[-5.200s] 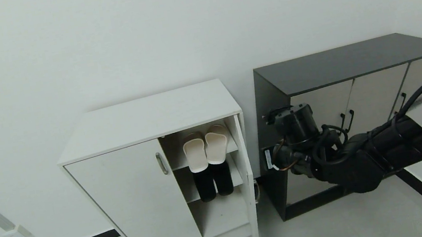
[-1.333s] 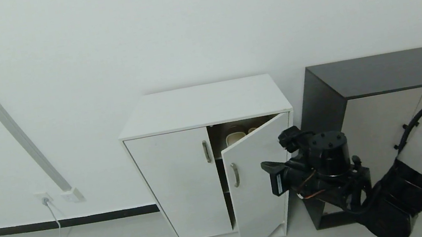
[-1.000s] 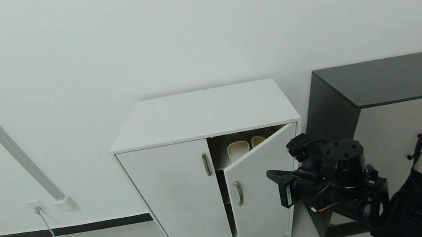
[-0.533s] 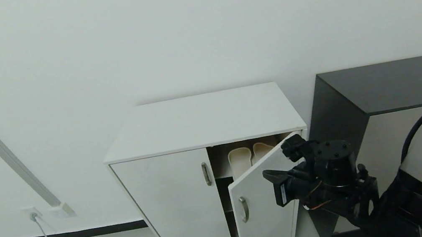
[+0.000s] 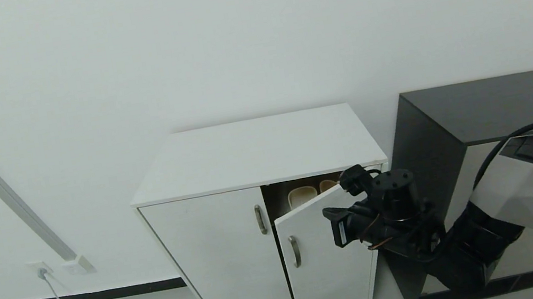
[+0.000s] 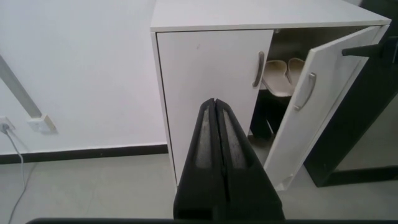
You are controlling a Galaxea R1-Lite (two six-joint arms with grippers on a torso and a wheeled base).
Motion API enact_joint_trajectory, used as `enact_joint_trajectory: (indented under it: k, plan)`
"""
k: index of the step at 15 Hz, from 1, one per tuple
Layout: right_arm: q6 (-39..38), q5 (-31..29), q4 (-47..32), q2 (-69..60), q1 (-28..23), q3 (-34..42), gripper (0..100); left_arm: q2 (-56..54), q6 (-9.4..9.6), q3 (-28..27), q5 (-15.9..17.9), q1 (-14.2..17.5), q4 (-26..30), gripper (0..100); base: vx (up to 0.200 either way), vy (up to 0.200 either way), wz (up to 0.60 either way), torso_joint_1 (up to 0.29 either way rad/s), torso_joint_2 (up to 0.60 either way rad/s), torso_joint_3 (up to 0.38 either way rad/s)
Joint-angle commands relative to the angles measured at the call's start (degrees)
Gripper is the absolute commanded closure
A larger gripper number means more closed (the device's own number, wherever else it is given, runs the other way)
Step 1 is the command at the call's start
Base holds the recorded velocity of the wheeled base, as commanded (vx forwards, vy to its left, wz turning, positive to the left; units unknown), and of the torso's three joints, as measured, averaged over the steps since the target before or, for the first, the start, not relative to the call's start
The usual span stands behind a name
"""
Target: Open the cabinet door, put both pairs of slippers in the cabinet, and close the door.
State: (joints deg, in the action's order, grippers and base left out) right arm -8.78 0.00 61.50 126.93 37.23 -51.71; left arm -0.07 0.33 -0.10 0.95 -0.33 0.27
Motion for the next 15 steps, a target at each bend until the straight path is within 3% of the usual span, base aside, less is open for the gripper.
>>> enact_joint_trajectory:
  k: [1,15]
  plan:
    - [0.0,0.0,-0.9,2.2,-0.7,-3.6,100,0.1,0.02,0.0,0.0,0.0,0.0,100,0.0,0.0,0.0,0.0,0.0,0.0]
    - [0.0,-0.1,-8.2,6.5,-3.7,-16.1,100,0.1,0.02,0.0,0.0,0.0,0.0,100,0.0,0.0,0.0,0.0,0.0,0.0]
